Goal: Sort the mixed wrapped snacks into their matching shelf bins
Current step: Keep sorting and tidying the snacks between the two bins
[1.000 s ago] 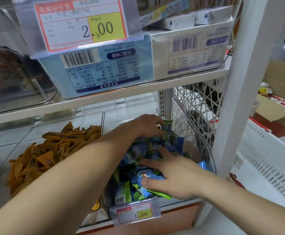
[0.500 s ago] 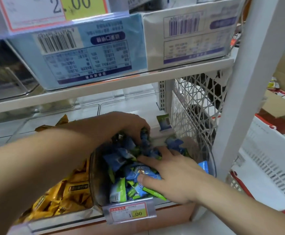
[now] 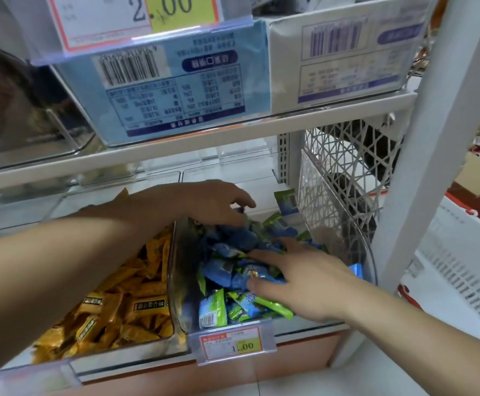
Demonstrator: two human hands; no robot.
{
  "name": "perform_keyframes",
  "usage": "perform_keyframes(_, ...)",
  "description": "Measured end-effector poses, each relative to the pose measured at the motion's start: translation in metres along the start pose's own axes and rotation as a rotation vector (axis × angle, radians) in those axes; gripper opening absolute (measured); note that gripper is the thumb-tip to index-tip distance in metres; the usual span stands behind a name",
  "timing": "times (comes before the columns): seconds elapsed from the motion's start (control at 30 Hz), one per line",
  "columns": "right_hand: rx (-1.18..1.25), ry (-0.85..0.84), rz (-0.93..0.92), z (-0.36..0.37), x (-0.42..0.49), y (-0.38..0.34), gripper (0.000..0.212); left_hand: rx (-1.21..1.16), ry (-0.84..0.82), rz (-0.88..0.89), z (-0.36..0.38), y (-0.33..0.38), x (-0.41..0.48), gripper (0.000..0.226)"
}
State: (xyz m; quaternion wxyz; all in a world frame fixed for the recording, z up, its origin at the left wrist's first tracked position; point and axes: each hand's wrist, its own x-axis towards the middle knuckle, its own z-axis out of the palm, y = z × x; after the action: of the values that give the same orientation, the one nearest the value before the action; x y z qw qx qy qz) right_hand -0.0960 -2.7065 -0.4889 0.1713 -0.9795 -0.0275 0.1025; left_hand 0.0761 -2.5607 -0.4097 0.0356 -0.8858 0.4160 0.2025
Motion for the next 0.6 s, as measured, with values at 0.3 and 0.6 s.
perform_keyframes(0.3,-0.152,0.012,0.084,-0.027,0.052,0.001,0.056,-0.112,0.240,0.013,0.059,0.062,-0.077,0.036)
perform_keyframes(0.6,0.292,0.483,-0.015,-0.054,-0.006,0.009,0.019,0.006,-0.210,-0.066,0.058,0.059,-0.014,0.089)
